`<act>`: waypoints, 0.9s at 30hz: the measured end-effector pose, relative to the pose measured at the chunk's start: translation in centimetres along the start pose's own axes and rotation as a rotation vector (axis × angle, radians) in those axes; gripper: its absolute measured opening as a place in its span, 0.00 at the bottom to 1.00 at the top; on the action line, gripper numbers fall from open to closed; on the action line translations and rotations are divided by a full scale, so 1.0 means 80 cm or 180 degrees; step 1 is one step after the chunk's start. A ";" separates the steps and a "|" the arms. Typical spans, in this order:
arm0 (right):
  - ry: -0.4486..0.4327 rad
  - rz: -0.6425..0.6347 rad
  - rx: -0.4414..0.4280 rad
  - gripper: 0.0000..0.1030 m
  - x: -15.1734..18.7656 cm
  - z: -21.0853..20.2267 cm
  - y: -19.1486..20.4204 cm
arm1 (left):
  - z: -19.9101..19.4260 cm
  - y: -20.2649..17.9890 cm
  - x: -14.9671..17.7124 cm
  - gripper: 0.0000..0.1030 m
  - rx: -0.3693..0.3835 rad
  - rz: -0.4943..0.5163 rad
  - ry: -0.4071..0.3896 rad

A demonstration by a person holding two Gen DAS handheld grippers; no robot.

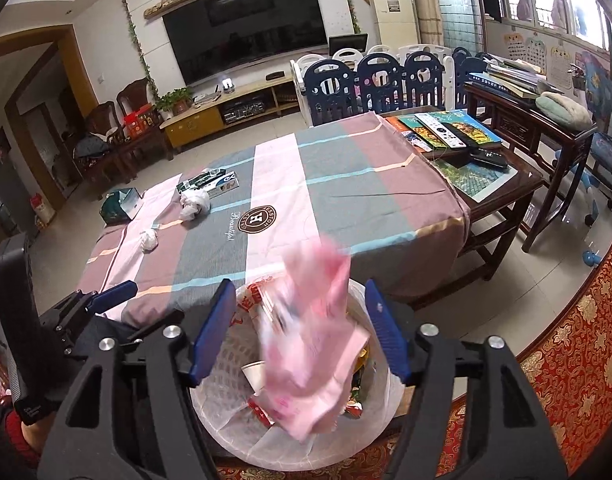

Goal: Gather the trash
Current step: 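Open both grippers to drop the pink bag and red box into the wastebasket, then grasp the white crumpled tissue with the left gripper while the right grasps the white plastic bag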

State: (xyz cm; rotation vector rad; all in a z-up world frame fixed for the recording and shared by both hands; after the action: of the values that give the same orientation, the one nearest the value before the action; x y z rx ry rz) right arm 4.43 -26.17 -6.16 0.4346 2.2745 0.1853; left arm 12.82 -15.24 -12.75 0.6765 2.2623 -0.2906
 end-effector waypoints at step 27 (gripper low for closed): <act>0.0629 -0.0107 -0.0398 0.67 -0.042 0.255 0.129 | 0.214 0.414 0.008 0.80 -0.0986 -0.1357 0.0633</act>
State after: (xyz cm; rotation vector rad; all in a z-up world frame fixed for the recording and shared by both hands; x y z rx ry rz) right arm 24.17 -17.92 -14.78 0.3244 2.4449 0.3656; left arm 40.90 5.89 -25.32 0.0591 2.5571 -0.0707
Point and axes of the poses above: each gripper's, at about its wrist camera, not at the fingertips, and z roughly the way its jaws point, y to its left, x to its underside, the point moved 7 cm from there along z, roughly the way its jaws point, and after that the axes turned 4 degrees about z, right-handed, at the moved point
